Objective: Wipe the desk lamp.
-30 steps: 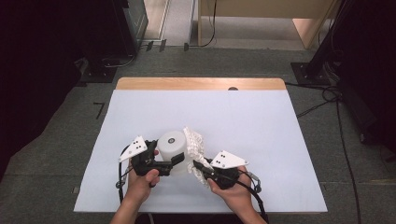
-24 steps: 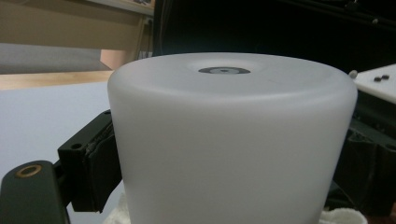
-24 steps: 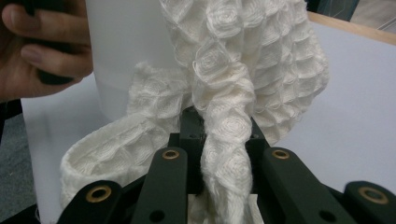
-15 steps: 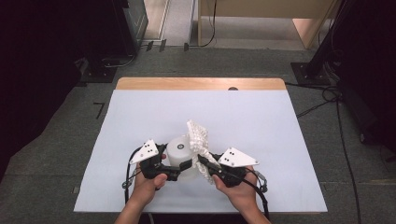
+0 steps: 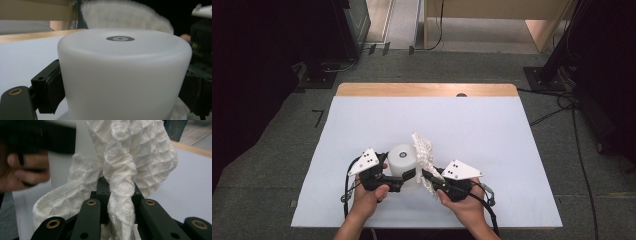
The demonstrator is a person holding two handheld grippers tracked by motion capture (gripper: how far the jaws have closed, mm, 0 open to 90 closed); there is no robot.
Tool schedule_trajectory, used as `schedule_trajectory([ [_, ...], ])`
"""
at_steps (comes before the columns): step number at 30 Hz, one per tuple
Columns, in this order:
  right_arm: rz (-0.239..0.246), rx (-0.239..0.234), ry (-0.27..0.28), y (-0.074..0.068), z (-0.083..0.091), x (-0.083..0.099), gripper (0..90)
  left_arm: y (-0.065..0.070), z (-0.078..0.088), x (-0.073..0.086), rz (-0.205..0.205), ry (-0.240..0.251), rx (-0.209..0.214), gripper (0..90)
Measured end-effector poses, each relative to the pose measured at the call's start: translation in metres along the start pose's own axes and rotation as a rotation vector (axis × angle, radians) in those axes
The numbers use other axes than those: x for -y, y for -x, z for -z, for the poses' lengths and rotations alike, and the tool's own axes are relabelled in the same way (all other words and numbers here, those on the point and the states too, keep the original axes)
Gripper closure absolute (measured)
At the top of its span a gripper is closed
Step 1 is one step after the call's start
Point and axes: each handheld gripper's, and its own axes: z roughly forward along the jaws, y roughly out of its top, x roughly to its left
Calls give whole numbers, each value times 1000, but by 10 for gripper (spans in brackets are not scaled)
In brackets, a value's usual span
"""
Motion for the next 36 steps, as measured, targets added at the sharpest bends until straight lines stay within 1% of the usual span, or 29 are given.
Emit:
schedule_trajectory([
  [2, 3, -16, -23, -2, -6, 3, 776, -3, 6, -4, 3, 23, -11, 86],
  [3, -3, -29, -36, -4, -8, 5, 776, -4, 9, -5, 3, 30, -15, 86],
  [4, 1, -35, -48, -5, -10, 6, 776, -6, 10, -6, 10, 37, -16, 86],
  [7, 5, -46, -58, -7, -13, 7, 776, -8, 12, -5, 10, 33, -16, 86],
  [9, 6, -39, -57, -8, -12, 6, 776, -7, 10, -4, 2, 25, -17, 86],
  [10, 9, -35, -50, -7, -11, 6, 776, -5, 8, -3, -2, 20, -13, 86],
  [13, 2, -20, -24, -3, -5, 1, 776, -1, 1, 1, -21, -10, 6, 86],
  [14, 2, -13, -11, -1, -2, -1, 776, 2, -3, 2, -23, -20, 10, 86],
  [16, -13, -3, 21, 3, 5, -5, 776, 7, -9, 6, -41, -42, 19, 86],
  [17, -18, 5, 37, 7, 10, -7, 776, 9, -12, 7, -43, -47, 17, 86],
  [19, -19, 19, 59, 11, 15, -10, 775, 13, -17, 10, -73, -66, 4, 86],
  [21, -25, 33, 74, 16, 21, -12, 775, 15, -21, 13, -103, -73, -23, 86],
  [24, -42, 56, 92, 25, 28, -14, 775, 12, -22, 16, -128, -62, -76, 86],
  [28, -50, 74, 102, 31, 33, -15, 775, 2, -20, 23, -194, -46, -222, 86],
  [30, -55, 81, 107, 33, 34, -15, 775, -3, -19, 27, -215, -54, -284, 85],
  [32, -59, 85, 105, 34, 34, -15, 775, -5, -19, 30, -232, -64, -331, 86],
  [33, -59, 89, 107, 35, 35, -14, 775, -7, -19, 32, -243, -75, -349, 85],
  [36, -66, 93, 106, 37, 35, -13, 775, -11, -18, 37, -247, -85, -364, 85],
])
